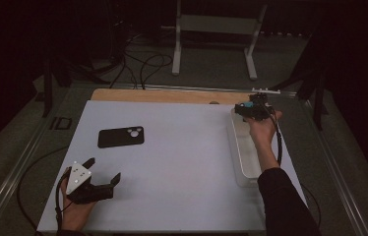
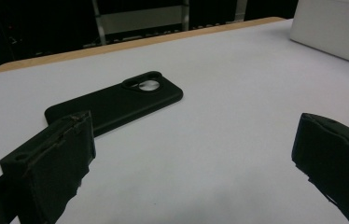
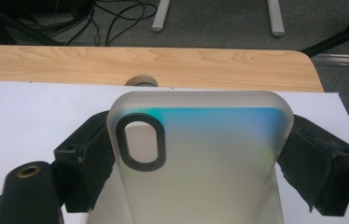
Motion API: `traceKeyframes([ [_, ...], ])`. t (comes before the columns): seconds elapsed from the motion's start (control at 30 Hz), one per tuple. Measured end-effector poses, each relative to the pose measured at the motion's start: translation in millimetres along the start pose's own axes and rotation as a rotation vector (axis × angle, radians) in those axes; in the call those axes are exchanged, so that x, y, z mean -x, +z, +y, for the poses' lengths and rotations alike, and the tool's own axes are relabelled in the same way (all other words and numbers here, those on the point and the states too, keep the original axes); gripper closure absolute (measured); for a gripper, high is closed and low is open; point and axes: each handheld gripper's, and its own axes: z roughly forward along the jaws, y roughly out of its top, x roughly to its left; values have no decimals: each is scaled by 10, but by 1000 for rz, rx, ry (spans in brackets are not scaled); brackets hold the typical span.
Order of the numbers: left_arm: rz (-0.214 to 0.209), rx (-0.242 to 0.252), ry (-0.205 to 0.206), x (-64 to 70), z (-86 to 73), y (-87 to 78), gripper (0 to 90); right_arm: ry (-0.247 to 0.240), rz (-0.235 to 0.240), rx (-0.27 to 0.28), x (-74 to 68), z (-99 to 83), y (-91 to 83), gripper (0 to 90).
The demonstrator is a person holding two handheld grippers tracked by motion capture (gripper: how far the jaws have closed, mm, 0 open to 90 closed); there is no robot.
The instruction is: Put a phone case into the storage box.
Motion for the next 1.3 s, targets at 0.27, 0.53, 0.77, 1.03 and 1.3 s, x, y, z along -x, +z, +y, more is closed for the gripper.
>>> traceKeyframes([
  [0.27,-1,0,-2,-1,-1,-2,1,14,-9,14,0,30,14,167],
  [0.53,-1,-1,0,1,-3,-1,1,22,-14,24,3,23,57,165],
  [0.77,-2,-5,0,2,-6,5,1,24,-3,33,13,25,84,162],
  [1.03,0,-2,-3,-3,-8,-3,1,29,39,45,31,27,94,83],
  [1.3,0,-1,-4,-1,-7,-6,1,8,40,83,58,54,-25,82],
])
